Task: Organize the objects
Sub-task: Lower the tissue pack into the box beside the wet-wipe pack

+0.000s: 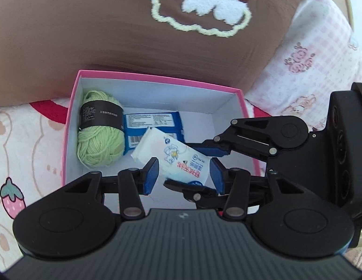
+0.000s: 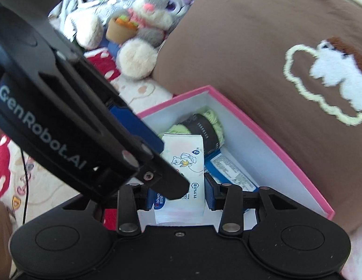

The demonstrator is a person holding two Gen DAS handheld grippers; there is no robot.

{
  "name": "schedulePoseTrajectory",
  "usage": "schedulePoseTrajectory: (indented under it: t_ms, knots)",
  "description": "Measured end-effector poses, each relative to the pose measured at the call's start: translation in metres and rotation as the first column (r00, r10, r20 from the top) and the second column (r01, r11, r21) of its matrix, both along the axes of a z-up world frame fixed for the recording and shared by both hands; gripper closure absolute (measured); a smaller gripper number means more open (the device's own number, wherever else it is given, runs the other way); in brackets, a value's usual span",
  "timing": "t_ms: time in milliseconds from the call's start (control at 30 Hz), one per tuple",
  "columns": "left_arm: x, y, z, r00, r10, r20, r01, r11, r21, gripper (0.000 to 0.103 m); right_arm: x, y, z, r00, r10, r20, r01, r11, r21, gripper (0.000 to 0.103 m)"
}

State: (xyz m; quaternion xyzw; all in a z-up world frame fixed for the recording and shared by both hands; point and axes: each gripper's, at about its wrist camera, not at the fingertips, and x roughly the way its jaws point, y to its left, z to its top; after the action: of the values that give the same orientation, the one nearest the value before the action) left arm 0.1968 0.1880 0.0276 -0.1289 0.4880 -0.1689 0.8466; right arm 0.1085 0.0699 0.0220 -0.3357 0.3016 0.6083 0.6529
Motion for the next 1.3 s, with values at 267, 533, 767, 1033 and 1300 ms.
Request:
schedulePoseTrajectory:
  t_ms: [267,533,767,1033,1300]
  knots:
    - [0.025,0.005,-0.037,1.000,-0.023,-0.010,0.023,1.000,0.021,0.056,0.011,0.028,-0.032,0.989,0.145,-0.014,-0.146,0.978,-0.147,0.058]
    - [0.037,0.010,-0.070,0.998,-0.020,-0.062,0.021,1.000,0.018,0.055,0.014,0.039,-0.053,0.983,0.174,-0.059,-0.182,0.962,-0.203,0.058]
    - [0.040,0.018,-0.086,0.995,0.007,-0.103,-0.004,1.000,0.024,0.055,0.032,0.061,-0.072,0.982,0.134,-0.134,-0.167,0.947,-0.275,0.058]
    - [0.047,0.022,-0.100,0.990,0.033,-0.134,-0.027,0.999,0.046,0.055,0.027,0.067,-0.089,0.982,0.164,-0.091,-0.184,0.931,-0.317,0.058]
    - [0.045,0.018,-0.103,0.992,0.027,-0.127,-0.020,0.998,0.058,0.055,0.027,0.052,-0.089,0.996,0.087,-0.023,-0.090,0.939,-0.333,0.050]
